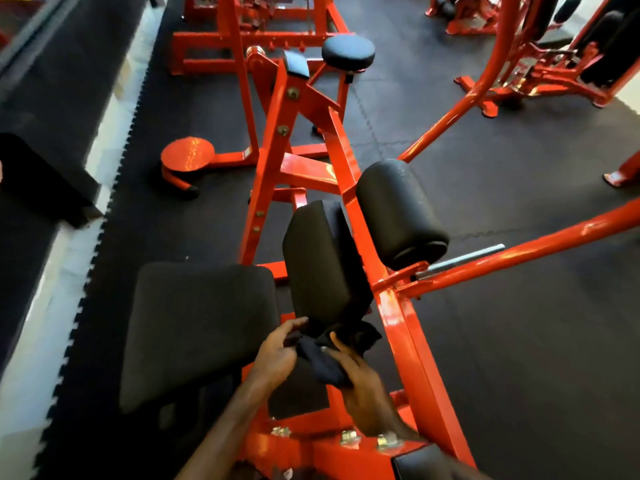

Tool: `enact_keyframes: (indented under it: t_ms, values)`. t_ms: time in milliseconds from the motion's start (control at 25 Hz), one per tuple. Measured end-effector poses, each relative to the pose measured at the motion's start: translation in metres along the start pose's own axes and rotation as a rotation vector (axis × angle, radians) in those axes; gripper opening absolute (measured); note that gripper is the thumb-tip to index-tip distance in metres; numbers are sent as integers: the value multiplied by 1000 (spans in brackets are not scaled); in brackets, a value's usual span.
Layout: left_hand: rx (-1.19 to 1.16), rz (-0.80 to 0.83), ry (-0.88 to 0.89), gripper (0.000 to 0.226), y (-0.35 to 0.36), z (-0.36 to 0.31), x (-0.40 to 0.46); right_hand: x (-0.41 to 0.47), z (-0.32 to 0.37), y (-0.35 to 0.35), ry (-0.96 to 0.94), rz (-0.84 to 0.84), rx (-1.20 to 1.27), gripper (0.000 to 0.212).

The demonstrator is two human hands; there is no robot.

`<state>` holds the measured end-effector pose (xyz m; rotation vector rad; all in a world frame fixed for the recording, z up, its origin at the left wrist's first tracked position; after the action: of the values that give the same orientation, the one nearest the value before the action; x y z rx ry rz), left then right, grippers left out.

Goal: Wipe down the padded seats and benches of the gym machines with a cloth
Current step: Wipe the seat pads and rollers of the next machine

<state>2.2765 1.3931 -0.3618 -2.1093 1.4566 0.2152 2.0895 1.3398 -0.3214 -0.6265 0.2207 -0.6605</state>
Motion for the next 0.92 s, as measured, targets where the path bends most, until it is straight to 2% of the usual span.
enact_keyframes:
  t_ms: [80,120,200,280,400,480,560,600,640,760,840,920]
  values:
    - [-15,1,-20,67,-5,-2,2,2,23,-42,-27,-237,167,70]
    - [-29,3,-28,68,-8,-4,3,7,28,-55,-39,-322,163,72]
    - [-99,-29,-54,67,-13,-6,8,17,23,-57,-25,-385,94,69]
    - [-155,-65,-58,66,-16,-12,8,16,13,-33,-8,-341,-54,63]
    - [-143,-96,-8,63,-24,-26,4,10,0,22,99,-84,-185,59]
    - [-124,-67,46,59,-26,-36,-5,2,-10,41,374,169,-50,53]
    - [-99,-54,62,51,-26,-42,-9,0,-7,36,357,261,-23,43]
    - [-86,-58,74,48,-27,-43,-9,-2,5,14,367,228,-15,37]
    - [-65,-67,97,45,-31,-47,-12,-4,16,-12,394,126,71,34]
    - [-61,-97,172,39,-46,-66,-10,3,80,-104,224,-115,255,34]
    - [-57,-102,221,36,-49,-93,-9,8,123,-159,55,-216,233,35]
    - [-55,-90,296,34,-42,-128,-10,8,159,-206,-99,-409,134,43]
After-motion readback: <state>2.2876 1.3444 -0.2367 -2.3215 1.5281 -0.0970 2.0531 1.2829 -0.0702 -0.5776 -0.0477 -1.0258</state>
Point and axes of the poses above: each hand's wrist, its own x-axis towards the middle knuckle, its own y-axis out of the palm, z = x × y, the point moved 7 cm from there along x, towards the middle knuckle, and after that the axes turned 10 degrees about x, right-handed, at the moved point
